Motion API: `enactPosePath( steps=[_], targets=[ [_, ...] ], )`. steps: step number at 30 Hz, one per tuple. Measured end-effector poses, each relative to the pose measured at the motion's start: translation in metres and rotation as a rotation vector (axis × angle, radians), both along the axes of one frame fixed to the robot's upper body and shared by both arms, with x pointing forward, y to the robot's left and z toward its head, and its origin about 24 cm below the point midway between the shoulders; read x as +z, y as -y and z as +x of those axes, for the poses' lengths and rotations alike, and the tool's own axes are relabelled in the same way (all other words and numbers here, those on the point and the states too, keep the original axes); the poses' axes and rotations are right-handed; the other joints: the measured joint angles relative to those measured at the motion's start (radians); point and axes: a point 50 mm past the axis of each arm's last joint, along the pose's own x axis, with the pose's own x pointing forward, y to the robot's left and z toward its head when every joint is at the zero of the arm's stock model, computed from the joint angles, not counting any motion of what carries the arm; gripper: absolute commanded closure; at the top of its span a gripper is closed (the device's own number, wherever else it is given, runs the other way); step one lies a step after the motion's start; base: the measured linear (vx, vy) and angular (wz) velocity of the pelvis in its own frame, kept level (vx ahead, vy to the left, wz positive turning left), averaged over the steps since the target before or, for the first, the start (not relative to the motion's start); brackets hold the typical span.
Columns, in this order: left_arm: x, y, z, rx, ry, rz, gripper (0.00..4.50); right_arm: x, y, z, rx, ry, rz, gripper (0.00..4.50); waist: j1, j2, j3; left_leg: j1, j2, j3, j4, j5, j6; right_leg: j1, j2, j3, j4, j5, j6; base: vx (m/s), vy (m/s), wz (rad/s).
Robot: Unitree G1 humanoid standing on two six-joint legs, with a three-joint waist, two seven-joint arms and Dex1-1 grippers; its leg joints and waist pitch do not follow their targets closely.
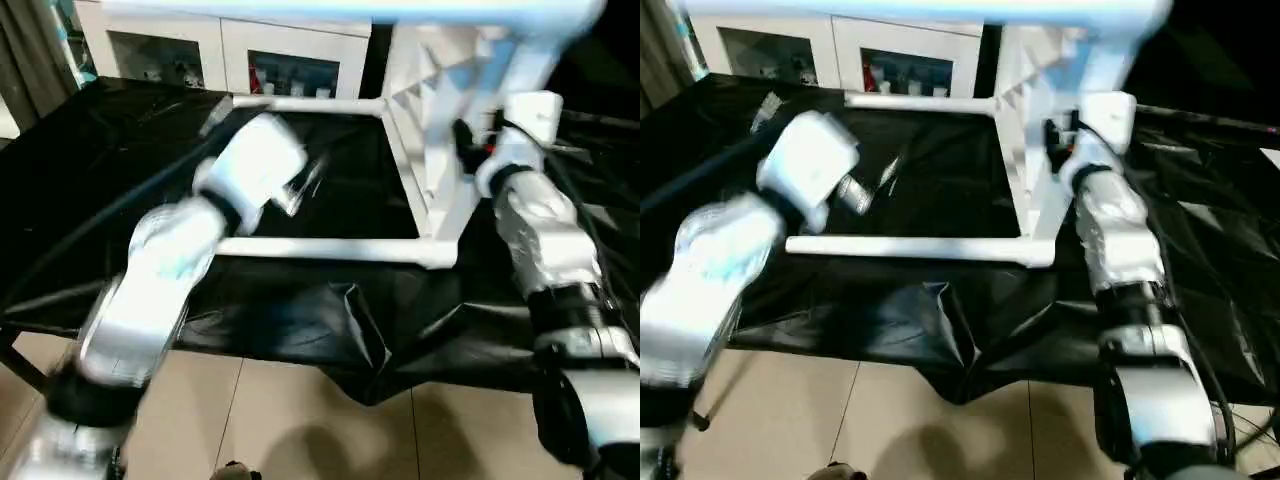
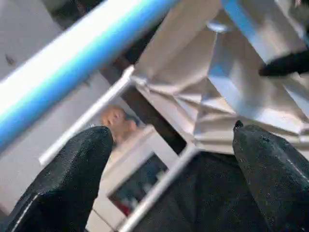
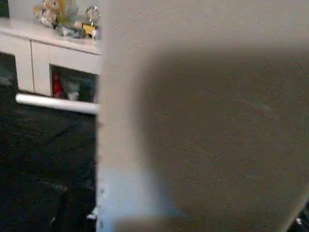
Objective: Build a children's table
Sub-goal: Flip table
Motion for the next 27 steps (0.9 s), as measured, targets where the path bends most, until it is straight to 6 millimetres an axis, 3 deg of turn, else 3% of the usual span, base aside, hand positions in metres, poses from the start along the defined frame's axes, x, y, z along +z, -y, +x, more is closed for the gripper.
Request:
enactPosePath(
  steps=[4, 12, 27],
  targets=[
    [0.009, 0.001, 0.009, 0.054, 0.076, 0.028, 0.00, -0.015, -0.003, 0.001, -0.001, -0.063, -0.026, 1.36, -0.004, 0.000, 0.000, -0.003, 0.000, 0.000, 0.000, 0.000, 0.000, -0.003, 0.000, 0.000, 0.000, 0.001, -0.001, 0.000, 0.000, 0.00],
    [0.057, 0.007, 0.012, 0.114, 0.375, 0.033, 0.00, -0.024, -0.010, 0.002, 0.029, -0.093, -0.040, 1.36, -0.014, -0.001, 0.000, -0.004, 0.000, 0.000, 0.001, 0.001, 0.000, -0.004, 0.000, 0.000, 0.000, 0.001, -0.001, 0.000, 0.000, 0.00],
    [0.051, -0.015, 0.051, 0.353, 0.408, 0.182, 0.00, -0.028, -0.016, -0.002, 0.095, -0.082, -0.033, 1.36, -0.024, -0.002, 0.001, -0.006, 0.000, 0.000, 0.002, 0.001, 0.000, -0.005, 0.000, 0.000, 0.000, 0.001, -0.001, 0.000, 0.000, 0.00]
  ],
)
